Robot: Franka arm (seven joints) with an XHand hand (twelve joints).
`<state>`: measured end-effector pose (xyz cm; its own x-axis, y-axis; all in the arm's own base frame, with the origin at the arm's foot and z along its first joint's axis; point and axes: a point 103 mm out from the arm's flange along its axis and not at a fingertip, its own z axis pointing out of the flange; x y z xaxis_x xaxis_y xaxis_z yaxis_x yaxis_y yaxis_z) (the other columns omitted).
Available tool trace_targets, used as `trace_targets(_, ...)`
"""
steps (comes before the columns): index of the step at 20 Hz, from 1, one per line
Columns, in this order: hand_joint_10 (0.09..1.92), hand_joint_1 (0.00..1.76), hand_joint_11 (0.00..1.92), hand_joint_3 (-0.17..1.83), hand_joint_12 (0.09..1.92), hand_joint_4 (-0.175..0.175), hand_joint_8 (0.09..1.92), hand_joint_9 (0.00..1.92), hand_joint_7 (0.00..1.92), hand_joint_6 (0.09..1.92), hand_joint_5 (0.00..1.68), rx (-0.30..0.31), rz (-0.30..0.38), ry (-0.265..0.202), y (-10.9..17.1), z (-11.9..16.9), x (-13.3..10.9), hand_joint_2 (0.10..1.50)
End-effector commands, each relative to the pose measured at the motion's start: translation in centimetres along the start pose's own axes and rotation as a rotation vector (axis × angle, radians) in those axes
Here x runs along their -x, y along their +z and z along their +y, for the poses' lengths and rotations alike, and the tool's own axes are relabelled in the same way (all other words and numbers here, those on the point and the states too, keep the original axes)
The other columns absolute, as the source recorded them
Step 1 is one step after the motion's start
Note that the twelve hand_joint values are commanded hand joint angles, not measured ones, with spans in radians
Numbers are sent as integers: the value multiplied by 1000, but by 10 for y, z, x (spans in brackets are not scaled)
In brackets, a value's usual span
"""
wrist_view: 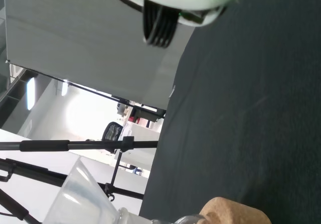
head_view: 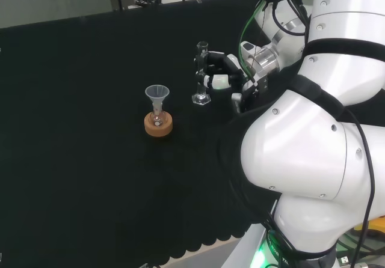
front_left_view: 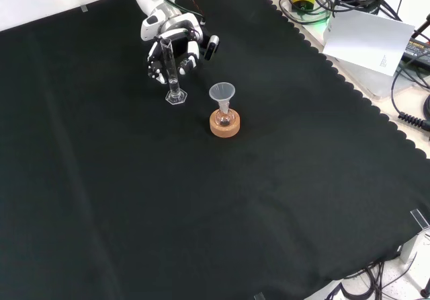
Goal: Pick up the graduated cylinder.
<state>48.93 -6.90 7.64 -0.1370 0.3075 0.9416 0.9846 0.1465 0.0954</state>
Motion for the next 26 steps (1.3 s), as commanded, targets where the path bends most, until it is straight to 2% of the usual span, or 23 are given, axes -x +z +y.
trace_targets(1,367,1210,796,710,1062,7,612,994,656,744,688,-7,1,1,0,-1,1,640)
trace_targets(6,362,1211,805,709,1062,6,610,1001,663,744,689,-3,7,9,0,-1,1,640)
trace_targets(9,337,1218,867,706,1023,13,591,1057,740,733,747,3,19,9,0,0,0,648)
trace_targets(14,257,1232,994,694,959,73,529,1202,957,664,909,-10,25,6,0,3,-1,660)
trace_targets(21,235,1268,1005,695,952,88,518,1211,977,662,927,-10,8,19,-1,3,1,665)
trace_targets(24,233,1303,1029,697,938,112,525,1224,1009,677,962,-1,7,26,-1,3,2,673)
trace_targets(25,407,1335,1046,480,925,10,711,1217,977,758,986,1,3,26,-2,3,2,799)
trace_targets(26,561,1359,1061,275,918,-73,859,1199,954,832,999,6,-5,26,-3,2,2,914)
